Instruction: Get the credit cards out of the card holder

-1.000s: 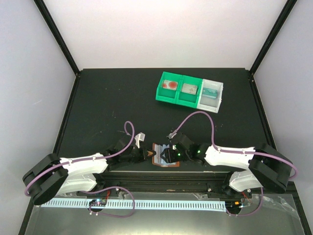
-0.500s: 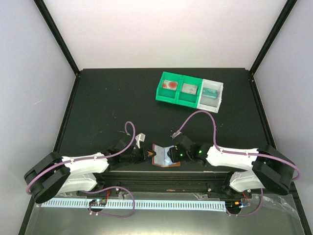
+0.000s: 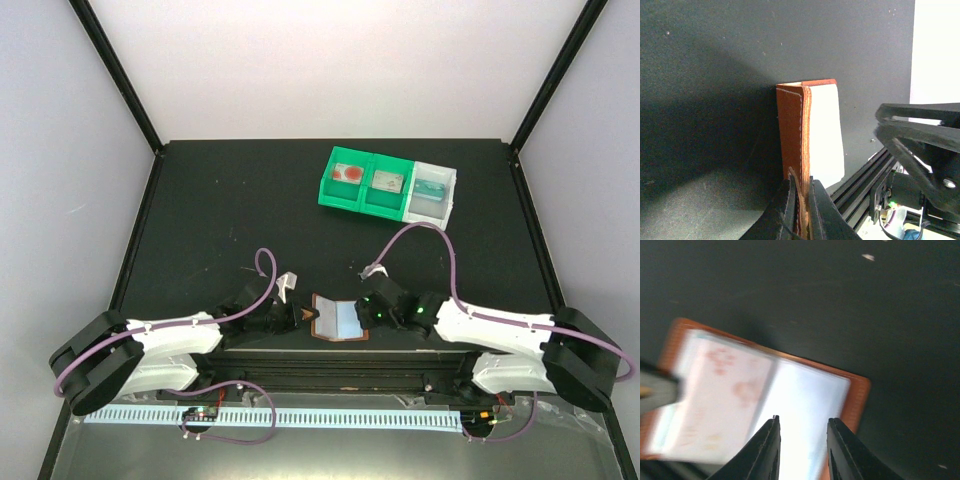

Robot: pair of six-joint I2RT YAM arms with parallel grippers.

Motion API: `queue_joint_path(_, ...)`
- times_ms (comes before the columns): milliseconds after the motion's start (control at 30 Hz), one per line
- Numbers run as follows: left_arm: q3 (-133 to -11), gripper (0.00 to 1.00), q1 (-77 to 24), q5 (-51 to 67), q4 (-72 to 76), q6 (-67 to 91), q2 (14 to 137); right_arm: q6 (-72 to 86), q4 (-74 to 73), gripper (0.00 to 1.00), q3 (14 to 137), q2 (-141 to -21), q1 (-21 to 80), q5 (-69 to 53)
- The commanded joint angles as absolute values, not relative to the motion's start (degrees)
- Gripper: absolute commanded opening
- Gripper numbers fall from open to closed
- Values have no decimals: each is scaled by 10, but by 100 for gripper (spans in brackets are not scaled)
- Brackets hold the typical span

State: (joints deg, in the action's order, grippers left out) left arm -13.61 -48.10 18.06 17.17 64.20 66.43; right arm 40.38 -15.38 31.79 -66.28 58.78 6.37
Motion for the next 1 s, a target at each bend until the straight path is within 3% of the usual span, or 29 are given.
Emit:
queue_joint_path(0, -134, 2, -485, 178, 181, 643, 667, 408, -58, 25, 303, -652, 589, -20)
queue_joint_path(400, -126, 3, -486, 174, 166, 655, 657, 421, 32, 22, 260, -755, 589, -30)
queue_joint_path(833, -153, 41, -488, 103, -24, 628, 543, 408, 43, 21, 224, -747, 588, 5)
queue_joint_path(967, -159, 46, -488, 101, -34, 616, 516, 401, 24, 21, 231, -717, 589, 18)
